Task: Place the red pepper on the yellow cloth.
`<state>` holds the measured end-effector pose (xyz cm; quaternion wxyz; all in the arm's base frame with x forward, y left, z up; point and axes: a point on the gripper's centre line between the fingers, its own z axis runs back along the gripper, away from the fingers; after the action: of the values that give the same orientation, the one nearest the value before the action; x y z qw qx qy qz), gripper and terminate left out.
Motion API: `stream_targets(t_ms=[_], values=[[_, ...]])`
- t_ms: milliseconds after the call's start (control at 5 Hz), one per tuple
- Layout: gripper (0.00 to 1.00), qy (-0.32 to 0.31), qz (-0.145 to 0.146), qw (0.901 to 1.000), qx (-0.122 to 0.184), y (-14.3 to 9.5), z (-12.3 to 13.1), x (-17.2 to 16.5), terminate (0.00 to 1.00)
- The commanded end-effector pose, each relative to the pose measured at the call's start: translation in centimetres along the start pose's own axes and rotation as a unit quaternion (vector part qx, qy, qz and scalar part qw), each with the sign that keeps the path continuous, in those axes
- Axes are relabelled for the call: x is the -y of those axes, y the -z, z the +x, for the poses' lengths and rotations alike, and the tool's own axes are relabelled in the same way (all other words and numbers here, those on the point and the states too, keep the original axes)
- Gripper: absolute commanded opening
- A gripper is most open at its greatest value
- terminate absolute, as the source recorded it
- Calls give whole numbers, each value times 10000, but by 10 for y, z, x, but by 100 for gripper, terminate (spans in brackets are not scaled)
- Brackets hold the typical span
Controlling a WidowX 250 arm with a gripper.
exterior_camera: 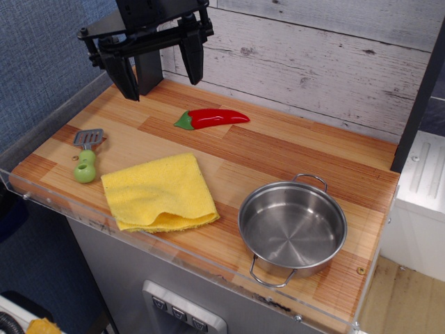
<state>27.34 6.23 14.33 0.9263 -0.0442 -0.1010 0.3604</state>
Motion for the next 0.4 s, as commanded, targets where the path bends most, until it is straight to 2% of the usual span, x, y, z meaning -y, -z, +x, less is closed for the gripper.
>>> stream_targets(t_ms=[0, 200], values=[[100, 0, 0, 10000, 0, 0, 0, 0, 0], [100, -273, -22, 9996, -47, 3, 18, 17, 0]])
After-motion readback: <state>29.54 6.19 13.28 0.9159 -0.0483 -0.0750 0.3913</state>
